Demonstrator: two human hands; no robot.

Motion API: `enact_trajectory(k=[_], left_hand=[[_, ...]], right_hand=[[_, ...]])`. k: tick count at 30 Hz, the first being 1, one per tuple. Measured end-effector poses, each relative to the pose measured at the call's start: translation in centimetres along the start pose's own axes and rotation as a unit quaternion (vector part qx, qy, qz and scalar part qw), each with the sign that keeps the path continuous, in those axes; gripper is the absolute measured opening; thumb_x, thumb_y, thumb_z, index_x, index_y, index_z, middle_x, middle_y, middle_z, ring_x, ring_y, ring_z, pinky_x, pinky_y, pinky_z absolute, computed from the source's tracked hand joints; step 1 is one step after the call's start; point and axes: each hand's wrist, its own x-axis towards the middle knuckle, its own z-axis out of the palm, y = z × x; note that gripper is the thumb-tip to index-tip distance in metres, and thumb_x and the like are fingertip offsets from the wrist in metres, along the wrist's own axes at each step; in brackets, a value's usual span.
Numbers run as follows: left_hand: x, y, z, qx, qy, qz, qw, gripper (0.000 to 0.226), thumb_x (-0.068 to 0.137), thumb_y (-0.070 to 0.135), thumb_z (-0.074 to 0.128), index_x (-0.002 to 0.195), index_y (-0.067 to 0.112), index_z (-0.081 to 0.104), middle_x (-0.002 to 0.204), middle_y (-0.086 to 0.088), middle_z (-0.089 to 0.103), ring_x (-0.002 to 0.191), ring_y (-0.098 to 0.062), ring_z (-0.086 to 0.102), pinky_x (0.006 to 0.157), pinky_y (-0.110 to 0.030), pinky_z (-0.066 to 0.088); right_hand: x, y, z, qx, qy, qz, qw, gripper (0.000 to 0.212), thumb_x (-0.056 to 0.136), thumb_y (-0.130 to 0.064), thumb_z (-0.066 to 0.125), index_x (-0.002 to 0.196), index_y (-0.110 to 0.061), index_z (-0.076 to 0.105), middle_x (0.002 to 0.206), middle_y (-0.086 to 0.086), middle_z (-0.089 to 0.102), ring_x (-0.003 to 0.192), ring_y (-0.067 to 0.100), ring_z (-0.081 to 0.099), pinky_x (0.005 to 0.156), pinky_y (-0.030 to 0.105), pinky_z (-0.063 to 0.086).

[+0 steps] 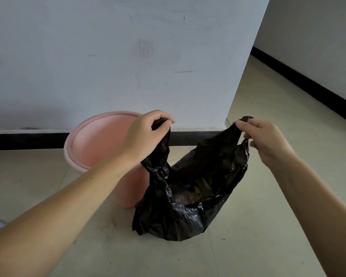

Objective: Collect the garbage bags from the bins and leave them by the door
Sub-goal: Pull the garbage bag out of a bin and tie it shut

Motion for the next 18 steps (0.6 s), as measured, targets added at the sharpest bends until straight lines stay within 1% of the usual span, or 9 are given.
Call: enact_trajectory(k=[1,3,4,6,8,10,14,16,18], left_hand=[[0.0,0.0,-0.1,-0.001,0.004,-0.001,1.000,0.015,0.093,0.015,0.055,0.094,0.021,0.069,0.093,0.017,0.067,0.092,0.001,0.061,0.079,-0.003,0.041],[0.1,-0.1,-0.2,-0.011,0.018,-0.006,1.000,0.016,0.092,0.015,0.055,0.093,0.023,0.068,0.092,0.017,0.067,0.092,0.000,0.061,0.080,-0.007,0.042],[0.2,-0.1,-0.3,-0.018,0.023,-0.010,1.000,0.017,0.092,0.014,0.055,0.094,0.024,0.068,0.088,0.013,0.068,0.087,-0.002,0.061,0.079,-0.011,0.043],[0.3,0.1,-0.4,-0.023,0.015,-0.006,1.000,0.024,0.090,0.009,0.052,0.098,0.026,0.065,0.077,-0.003,0.063,0.071,-0.013,0.055,0.069,-0.019,0.040],[0.4,0.7,-0.5,-0.010,-0.018,0.022,1.000,0.030,0.089,0.005,0.049,0.104,0.027,0.061,0.073,-0.007,0.053,0.065,-0.016,0.047,0.064,-0.016,0.037],[0.3,1.5,-0.5,0.021,-0.053,0.075,0.996,0.031,0.089,0.003,0.049,0.109,0.024,0.059,0.079,0.005,0.052,0.072,-0.008,0.050,0.071,-0.010,0.038],[-0.2,2.9,0.7,0.080,-0.105,0.215,0.968,0.031,0.082,-0.005,0.045,0.101,0.011,0.065,0.088,0.008,0.057,0.089,-0.008,0.051,0.083,-0.014,0.038],[-0.5,4.1,1.5,0.052,-0.127,0.222,0.965,0.032,0.081,-0.006,0.046,0.097,0.012,0.066,0.086,0.014,0.059,0.091,-0.007,0.053,0.085,-0.016,0.041],[-0.7,5.0,2.4,0.010,-0.169,0.183,0.968,0.031,0.083,-0.005,0.048,0.096,0.016,0.067,0.086,0.015,0.064,0.094,-0.005,0.057,0.088,-0.015,0.043]], right_hand=[[0.0,-0.2,-0.3,-0.103,0.015,-0.027,0.994,0.027,0.087,-0.027,0.063,0.079,-0.001,0.064,0.071,0.004,0.050,0.067,0.017,0.047,0.065,0.025,0.035],[-0.3,-0.2,-0.9,-0.358,0.109,-0.092,0.923,0.021,0.086,-0.035,0.063,0.088,-0.015,0.068,0.098,0.002,0.053,0.096,0.023,0.049,0.084,0.035,0.036],[-0.5,-0.3,-0.8,-0.390,0.131,-0.129,0.902,0.017,0.086,-0.037,0.063,0.093,-0.022,0.069,0.119,0.001,0.050,0.117,0.023,0.041,0.097,0.038,0.032],[-0.9,-0.4,-0.5,-0.271,0.076,-0.150,0.948,0.012,0.088,-0.030,0.063,0.098,-0.025,0.067,0.140,-0.005,0.042,0.136,0.015,0.031,0.110,0.035,0.026],[-1.1,-0.4,0.0,-0.035,-0.050,-0.123,0.990,0.020,0.092,-0.017,0.059,0.111,-0.020,0.062,0.128,-0.005,0.059,0.120,0.007,0.053,0.105,0.030,0.039],[-1.5,-0.2,0.4,0.098,-0.153,-0.107,0.977,0.040,0.093,-0.015,0.056,0.132,-0.017,0.047,0.109,-0.001,0.070,0.101,0.008,0.066,0.090,0.023,0.050],[-2.4,-0.1,2.6,-0.047,-0.297,-0.138,0.944,0.074,0.084,-0.041,0.065,0.144,-0.027,0.023,0.073,0.002,0.065,0.070,0.009,0.065,0.071,0.016,0.050],[-3.1,-0.5,4.3,-0.133,-0.361,-0.140,0.912,0.070,0.076,-0.057,0.063,0.132,-0.027,0.034,0.078,-0.011,0.059,0.067,-0.006,0.059,0.067,0.009,0.046],[-4.1,-0.5,5.8,-0.168,-0.383,-0.162,0.894,0.042,0.074,-0.054,0.058,0.107,-0.032,0.047,0.087,-0.027,0.056,0.077,-0.022,0.056,0.070,0.001,0.042]])
